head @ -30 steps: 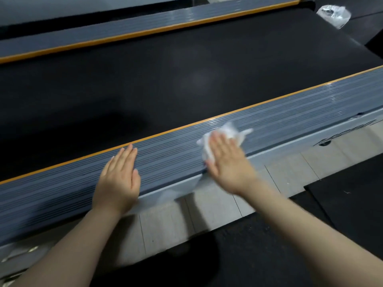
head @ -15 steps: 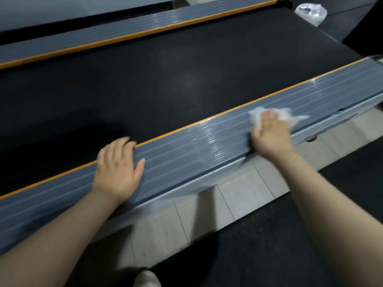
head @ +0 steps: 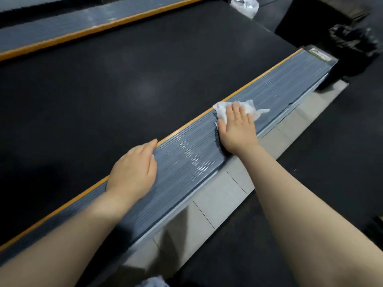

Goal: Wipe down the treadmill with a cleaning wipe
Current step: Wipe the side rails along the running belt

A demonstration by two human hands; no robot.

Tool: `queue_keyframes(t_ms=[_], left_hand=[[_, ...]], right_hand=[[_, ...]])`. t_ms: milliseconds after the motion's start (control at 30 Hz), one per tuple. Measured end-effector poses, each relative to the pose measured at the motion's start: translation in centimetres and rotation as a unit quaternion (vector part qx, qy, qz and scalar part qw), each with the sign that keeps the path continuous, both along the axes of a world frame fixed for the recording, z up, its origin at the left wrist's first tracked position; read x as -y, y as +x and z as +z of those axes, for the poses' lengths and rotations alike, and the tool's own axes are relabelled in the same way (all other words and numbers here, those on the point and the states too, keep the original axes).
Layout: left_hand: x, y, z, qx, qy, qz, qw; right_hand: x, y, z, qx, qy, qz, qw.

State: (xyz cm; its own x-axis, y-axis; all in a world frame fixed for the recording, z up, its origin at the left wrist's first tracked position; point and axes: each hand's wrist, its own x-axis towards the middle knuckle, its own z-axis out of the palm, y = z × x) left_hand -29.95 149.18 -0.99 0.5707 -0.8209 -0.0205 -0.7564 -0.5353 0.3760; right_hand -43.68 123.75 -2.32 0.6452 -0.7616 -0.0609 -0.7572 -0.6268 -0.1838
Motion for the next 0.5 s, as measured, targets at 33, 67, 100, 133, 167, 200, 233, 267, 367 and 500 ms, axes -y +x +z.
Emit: queue_keyframes(t_ms=[33, 67, 100, 133, 167, 200, 233, 267, 367, 500], left_hand=[[0.1, 0.1, 0.0, -0.002, 0.000, -0.007, 1.000], [0.1, 0.2, 0.1, -0.004, 0.002, -0.016, 1.000], [0.1, 0.2, 0.0, -0.004, 0.003, -0.023, 1.000], [0.1, 0.3, 0.0, -0.001, 0.007, -0.029, 1.000], [0.0, 0.3, 0.0, 0.002, 0.015, -0.035, 0.999], [0.0, 0.4, 0.1, 0.008, 0.025, -0.042, 0.999], [0.1, 0.5, -0.1, 0.009, 0.035, -0.048, 0.998], [0.2, 0.5, -0.2, 0.003, 0.046, -0.049, 0.998], [0.6, 0.6, 0.2, -0.012, 0.058, -0.044, 0.997], [0.5, 0.3, 0.4, -0.020, 0.058, -0.041, 0.997]], right_hand=[[-1.0, 0.3, -0.1, 0.003, -0.007, 0.019, 1.000], [-2.3, 0.3, -0.2, 0.010, -0.015, 0.057, 0.998], [-3.8, 0.2, -0.1, 0.017, -0.019, 0.111, 0.993], [-5.6, -0.2, 0.1, 0.024, -0.018, 0.171, 0.985], [-7.4, -0.6, 0.1, 0.023, -0.015, 0.238, 0.971], [-9.1, -1.0, 0.2, 0.014, -0.006, 0.292, 0.956], [-10.2, -1.1, 0.3, -0.001, 0.006, 0.327, 0.945], [-10.5, -1.1, 0.5, -0.014, 0.019, 0.345, 0.938], [-6.9, -1.3, 0.9, -0.030, 0.022, 0.287, 0.957], [1.6, -3.3, 0.6, -0.018, 0.007, 0.051, 0.999]])
